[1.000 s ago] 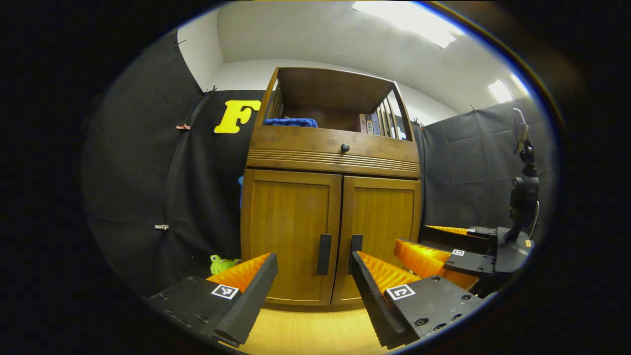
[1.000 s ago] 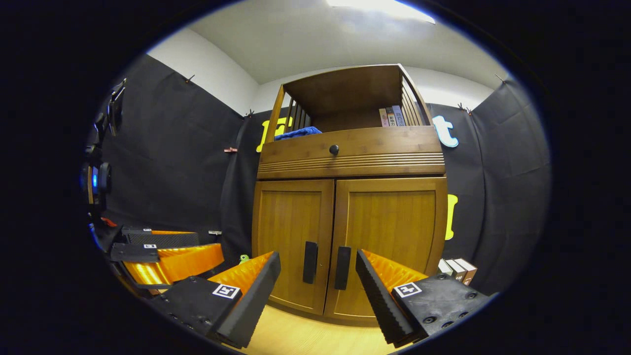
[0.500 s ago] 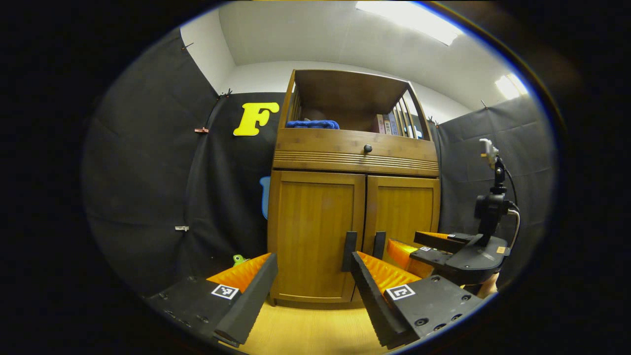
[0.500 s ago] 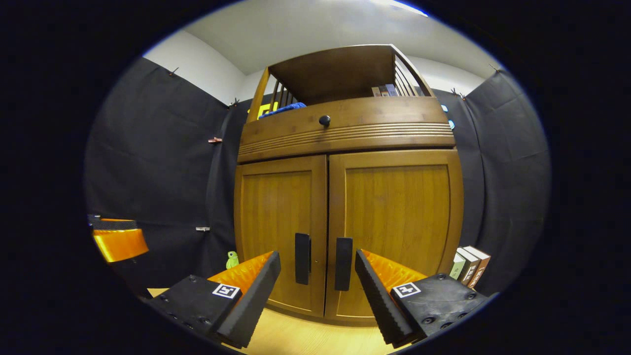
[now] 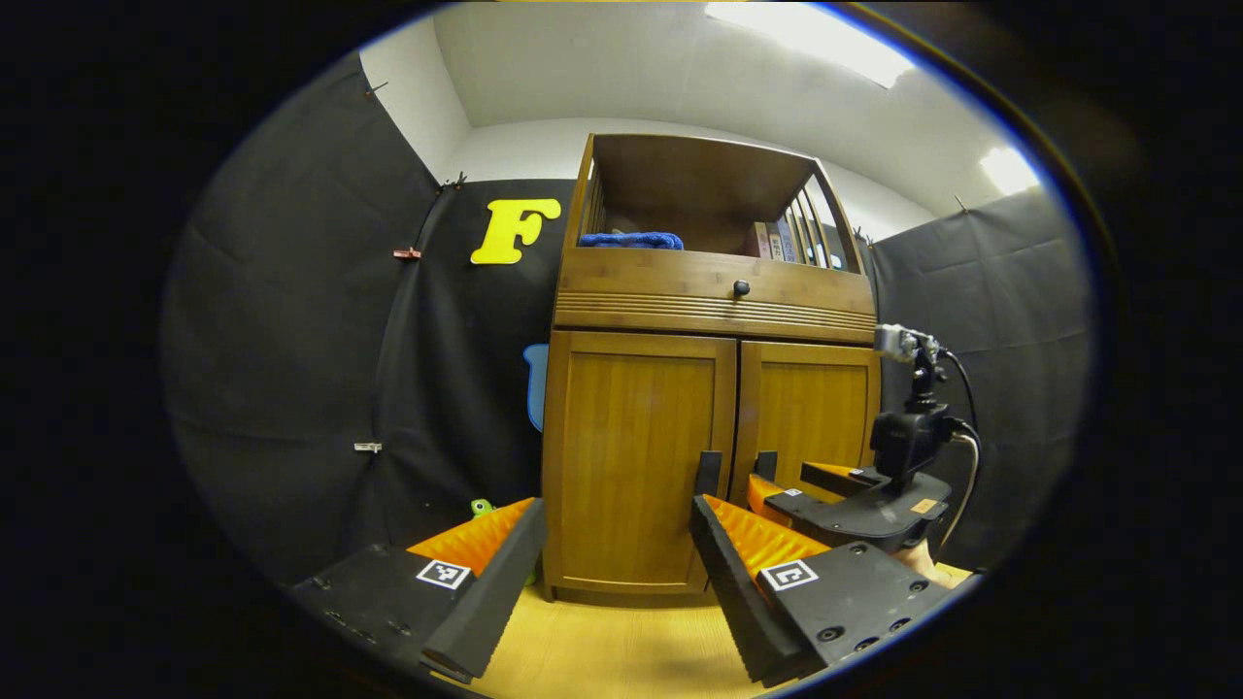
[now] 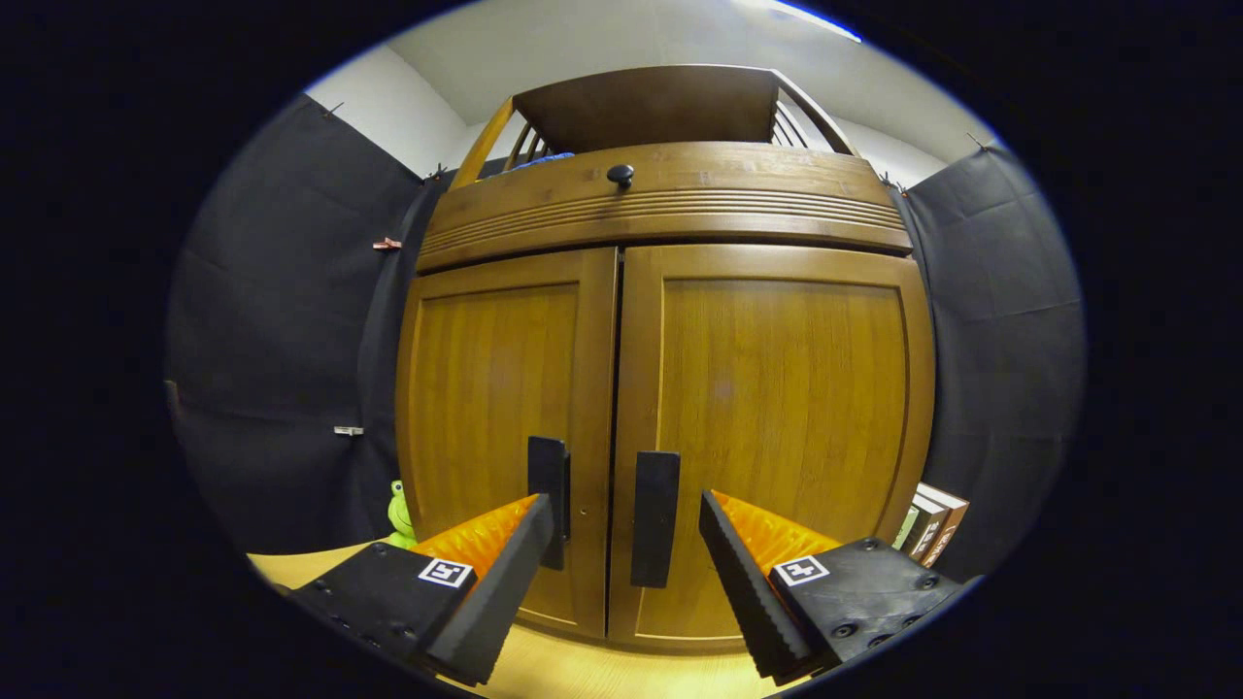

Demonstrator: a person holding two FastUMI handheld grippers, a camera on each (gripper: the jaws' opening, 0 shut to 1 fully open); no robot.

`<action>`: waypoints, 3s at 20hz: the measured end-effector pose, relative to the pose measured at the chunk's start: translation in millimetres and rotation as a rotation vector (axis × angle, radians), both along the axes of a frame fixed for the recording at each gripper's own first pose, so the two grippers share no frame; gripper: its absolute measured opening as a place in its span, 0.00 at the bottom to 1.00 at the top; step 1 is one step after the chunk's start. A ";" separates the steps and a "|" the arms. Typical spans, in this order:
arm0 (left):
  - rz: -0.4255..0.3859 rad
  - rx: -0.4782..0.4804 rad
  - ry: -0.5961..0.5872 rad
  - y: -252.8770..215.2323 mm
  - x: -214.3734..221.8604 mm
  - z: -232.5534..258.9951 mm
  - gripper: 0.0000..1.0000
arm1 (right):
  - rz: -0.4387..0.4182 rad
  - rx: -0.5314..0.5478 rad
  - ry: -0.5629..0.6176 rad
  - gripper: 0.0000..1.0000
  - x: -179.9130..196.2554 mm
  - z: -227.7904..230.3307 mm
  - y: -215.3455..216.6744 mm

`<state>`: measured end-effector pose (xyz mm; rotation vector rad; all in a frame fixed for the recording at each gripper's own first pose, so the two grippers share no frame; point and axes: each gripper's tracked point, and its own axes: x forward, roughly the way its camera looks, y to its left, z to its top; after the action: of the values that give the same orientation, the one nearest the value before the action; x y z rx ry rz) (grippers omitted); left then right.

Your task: Open the right door of the double-door shoe cabinet with the right hand, and open the left door with the left hand.

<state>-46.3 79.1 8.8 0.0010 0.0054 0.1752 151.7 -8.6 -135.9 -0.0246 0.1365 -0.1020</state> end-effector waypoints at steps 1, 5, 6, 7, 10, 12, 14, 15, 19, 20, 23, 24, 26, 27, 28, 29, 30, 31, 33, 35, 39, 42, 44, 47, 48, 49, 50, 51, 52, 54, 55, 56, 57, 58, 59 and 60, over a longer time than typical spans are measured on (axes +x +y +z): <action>0.001 -0.003 -0.002 2.0 1.0 0.3 0.93 | -0.005 0.001 0.002 0.96 2.9 -2.7 -1.3; 0.003 -0.011 0.005 6.2 0.8 -5.3 0.93 | -0.053 -0.007 0.016 0.95 17.2 -14.3 -16.8; 0.002 -0.009 0.009 6.6 1.1 -6.9 0.93 | -0.067 -0.009 0.021 0.96 19.6 -18.7 -18.8; 0.001 -0.008 0.010 7.9 0.8 -6.9 0.93 | -0.074 -0.007 0.027 0.96 21.0 -23.3 -19.7; 0.002 -0.008 0.002 10.4 -0.2 -6.0 0.93 | -0.074 0.014 0.044 0.96 32.6 -33.0 -22.8; 0.010 -0.009 -0.001 13.3 -0.5 -6.0 0.93 | -0.085 0.013 0.050 0.96 42.2 -39.6 -25.8; 0.026 -0.005 0.002 17.6 -1.6 -6.8 0.93 | -0.090 0.012 0.059 0.94 49.3 -46.6 -25.2; 0.035 0.000 0.002 20.0 -2.1 -6.6 0.93 | -0.090 0.009 0.058 0.90 53.3 -49.1 -26.4; 0.080 0.009 0.021 32.5 -6.7 -13.9 0.93 | -0.131 -0.018 0.039 0.84 62.9 -53.2 -38.6; 0.086 0.006 0.021 34.4 -9.0 -14.0 0.93 | -0.147 -0.023 0.045 0.77 63.8 -55.6 -41.9; 0.113 0.009 0.010 41.8 -12.4 -11.5 0.93 | -0.104 -0.026 0.026 0.31 68.4 -53.3 -32.9; 0.122 0.010 0.011 43.7 -13.4 -13.2 0.93 | -0.095 -0.041 0.041 0.36 65.2 -54.0 -33.9; 0.127 0.003 0.015 44.1 -13.0 -16.5 0.93 | -0.078 -0.040 0.061 0.29 57.7 -53.5 -29.1; 0.129 0.000 0.017 43.5 -12.1 -17.2 0.93 | -0.066 -0.041 0.072 0.29 53.6 -53.0 -27.2; 0.133 0.002 0.017 43.4 -12.5 -18.1 0.93 | -0.057 -0.041 0.073 0.29 49.2 -51.8 -26.6; 0.136 0.009 0.017 42.7 -12.1 -18.0 0.93 | -0.048 -0.037 0.077 0.24 44.0 -50.6 -25.3; 0.139 0.016 0.016 41.2 -12.3 -19.8 0.93 | -0.043 -0.035 0.076 0.29 39.5 -49.1 -24.0; 0.137 0.021 0.015 38.8 -12.2 -19.5 0.93 | -0.036 -0.035 0.080 0.24 33.7 -47.5 -23.6; 0.119 0.018 0.017 30.3 -11.8 -19.7 0.93 | -0.022 -0.035 0.085 0.24 22.5 -45.0 -21.7; 0.100 0.014 0.010 21.0 -12.5 -17.2 0.89 | -0.009 -0.032 0.085 0.29 12.4 -42.1 -20.9; 0.066 0.011 -0.005 3.2 -12.3 -13.9 0.93 | 0.017 -0.034 0.091 0.24 -7.5 -35.8 -21.0; 0.036 0.007 -0.008 -11.7 -9.9 -14.2 0.89 | 0.033 -0.037 0.091 0.24 -23.4 -29.8 -22.2; 0.017 0.008 -0.005 -20.6 -6.1 -15.2 0.89 | 0.043 -0.038 0.090 0.28 -34.4 -25.5 -22.6; -0.014 0.009 0.003 -37.6 -1.7 -17.3 0.89 | 0.052 -0.031 0.085 0.28 -52.5 -17.9 -26.7; -0.024 0.010 0.006 -42.4 -0.8 -18.8 0.89 | 0.055 -0.031 0.084 0.24 -58.5 -17.5 -29.3; -0.032 0.013 0.007 -47.7 0.1 -19.2 0.89 | 0.058 -0.033 0.085 0.24 -64.6 -15.8 -31.5; -0.042 0.014 0.006 -53.4 0.7 -19.7 0.89 | 0.061 -0.033 0.086 0.29 -70.6 -14.2 -33.1; -0.052 0.015 0.004 -59.1 2.1 -18.9 0.89 | 0.066 -0.033 0.086 0.28 -79.2 -13.6 -37.3; -0.063 0.016 0.001 -64.7 2.6 -18.8 0.89 | 0.070 -0.032 0.087 0.28 -85.3 -12.1 -39.6; -0.090 0.015 -0.008 -77.5 5.5 -18.5 0.89 | 0.079 -0.031 0.086 0.24 -96.1 -9.7 -43.7; -0.104 0.014 -0.009 -83.9 7.8 -17.9 0.89 | 0.080 -0.032 0.085 0.28 -101.6 -8.1 -47.5; -0.117 0.013 -0.009 -89.8 9.8 -18.8 0.93 | 0.079 -0.033 0.084 0.28 -107.4 -7.4 -50.6; -0.129 0.012 -0.009 -95.7 11.9 -19.2 0.93 | 0.078 -0.036 0.083 0.28 -112.8 -4.9 -54.5; -0.141 0.011 -0.008 -101.5 13.6 -20.9 0.89 | 0.077 -0.038 0.083 0.28 -118.2 -3.7 -58.3; -0.152 0.011 -0.008 -106.8 16.3 -21.4 0.89 | 0.077 -0.037 0.084 0.28 -123.7 -1.2 -61.7; -0.164 0.010 -0.007 -112.4 18.5 -23.4 0.89 | 0.076 -0.035 0.086 0.28 -128.8 0.3 -65.2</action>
<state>-27.8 -33.3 -14.6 0.0107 -0.0024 0.0108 23.0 -73.8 -135.6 -0.0695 0.2195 -0.0271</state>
